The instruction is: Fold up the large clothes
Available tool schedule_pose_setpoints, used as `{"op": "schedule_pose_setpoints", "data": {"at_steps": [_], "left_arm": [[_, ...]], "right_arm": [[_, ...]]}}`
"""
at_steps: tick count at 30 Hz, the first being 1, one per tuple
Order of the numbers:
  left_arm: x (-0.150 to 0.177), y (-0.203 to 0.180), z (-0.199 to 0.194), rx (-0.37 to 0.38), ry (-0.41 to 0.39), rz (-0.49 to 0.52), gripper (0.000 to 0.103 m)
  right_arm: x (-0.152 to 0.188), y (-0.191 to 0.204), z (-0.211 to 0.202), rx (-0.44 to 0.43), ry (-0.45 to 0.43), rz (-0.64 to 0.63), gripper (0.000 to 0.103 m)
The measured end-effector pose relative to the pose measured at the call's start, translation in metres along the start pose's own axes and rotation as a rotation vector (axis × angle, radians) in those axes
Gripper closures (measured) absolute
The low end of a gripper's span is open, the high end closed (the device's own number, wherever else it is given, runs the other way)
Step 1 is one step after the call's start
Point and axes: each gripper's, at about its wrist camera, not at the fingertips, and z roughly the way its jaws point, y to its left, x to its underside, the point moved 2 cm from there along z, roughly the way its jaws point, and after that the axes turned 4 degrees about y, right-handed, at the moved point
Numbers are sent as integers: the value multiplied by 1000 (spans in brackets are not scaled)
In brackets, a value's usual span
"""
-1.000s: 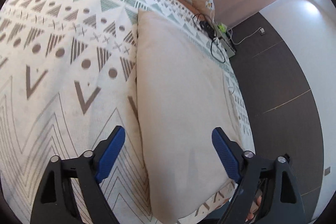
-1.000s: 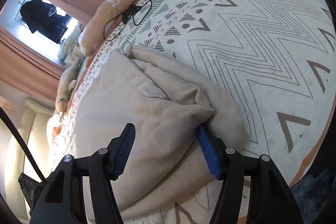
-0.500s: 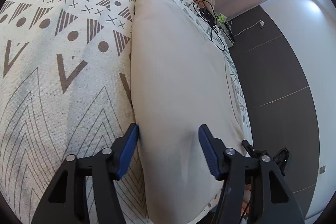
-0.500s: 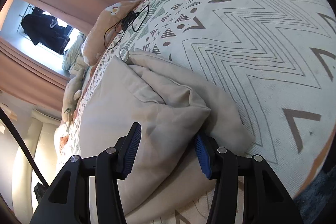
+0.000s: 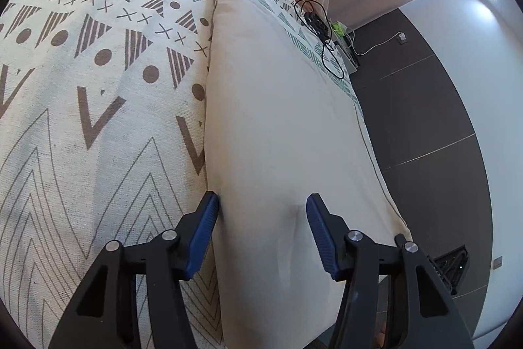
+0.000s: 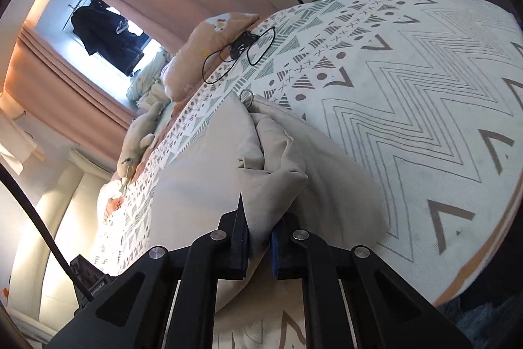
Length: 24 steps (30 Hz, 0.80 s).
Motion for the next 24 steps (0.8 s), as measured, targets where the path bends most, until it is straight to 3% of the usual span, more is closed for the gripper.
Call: {"op": "schedule_pose_setpoints", "data": {"at_steps": [8, 13, 18, 19, 21, 22, 23, 24], "left_arm": [[3, -6, 3, 27, 6, 22, 46], [1, -5, 4, 18, 4, 19, 46], [-3, -12, -8, 39, -71, 66, 46], [-3, -14, -9, 45, -79, 77, 46], [-3, -18, -10, 34, -84, 105, 46], [-3, -20, -10, 18, -82, 122, 46], [-3, -23, -9, -3, -79, 139, 46], [-2, -25, -8, -23, -76, 152, 46]], "right_arm": [[9, -32, -2, 24, 8, 90, 97], [-1, -47, 14, -30, 62, 154, 96], [-7, -35, 1, -10, 138, 72, 91], [-8, -32, -5, 11, 144, 50, 87], [-14, -30, -17, 26, 135, 34, 66], [-18, -31, -26, 21, 120, 34, 37], [-23, -31, -32, 17, 106, 35, 18], [-27, -31, -40, 14, 90, 33, 17]]}}
